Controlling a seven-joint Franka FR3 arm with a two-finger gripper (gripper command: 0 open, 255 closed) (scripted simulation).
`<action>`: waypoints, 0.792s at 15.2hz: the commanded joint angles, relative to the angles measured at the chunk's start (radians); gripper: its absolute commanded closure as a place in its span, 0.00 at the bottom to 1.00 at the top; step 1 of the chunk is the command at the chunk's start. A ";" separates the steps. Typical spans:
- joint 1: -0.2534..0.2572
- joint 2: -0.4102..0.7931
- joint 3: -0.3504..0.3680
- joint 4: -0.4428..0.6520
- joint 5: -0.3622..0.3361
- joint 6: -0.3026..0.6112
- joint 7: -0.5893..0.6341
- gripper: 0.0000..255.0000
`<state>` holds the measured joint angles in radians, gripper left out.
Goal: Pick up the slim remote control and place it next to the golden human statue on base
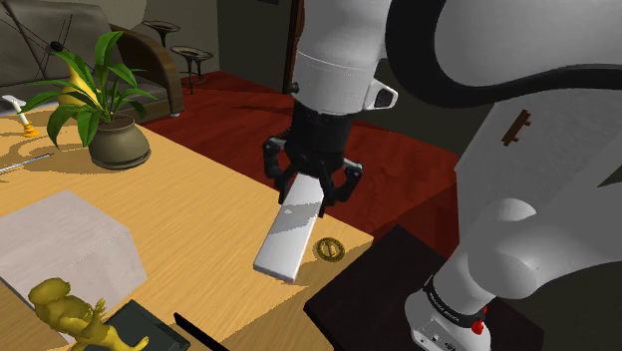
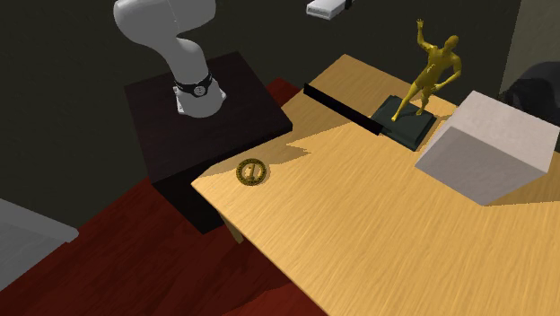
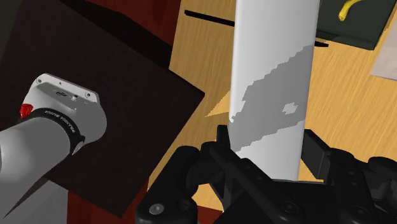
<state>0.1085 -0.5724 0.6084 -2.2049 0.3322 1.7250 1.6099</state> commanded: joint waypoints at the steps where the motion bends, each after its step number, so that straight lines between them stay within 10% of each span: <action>1: 0.007 0.017 0.047 0.031 0.012 -0.001 0.056 1.00; 12: -0.044 0.242 0.382 0.273 -0.045 0.034 0.391 1.00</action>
<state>0.0771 -0.3642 0.9471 -1.9645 0.3043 1.7543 1.9590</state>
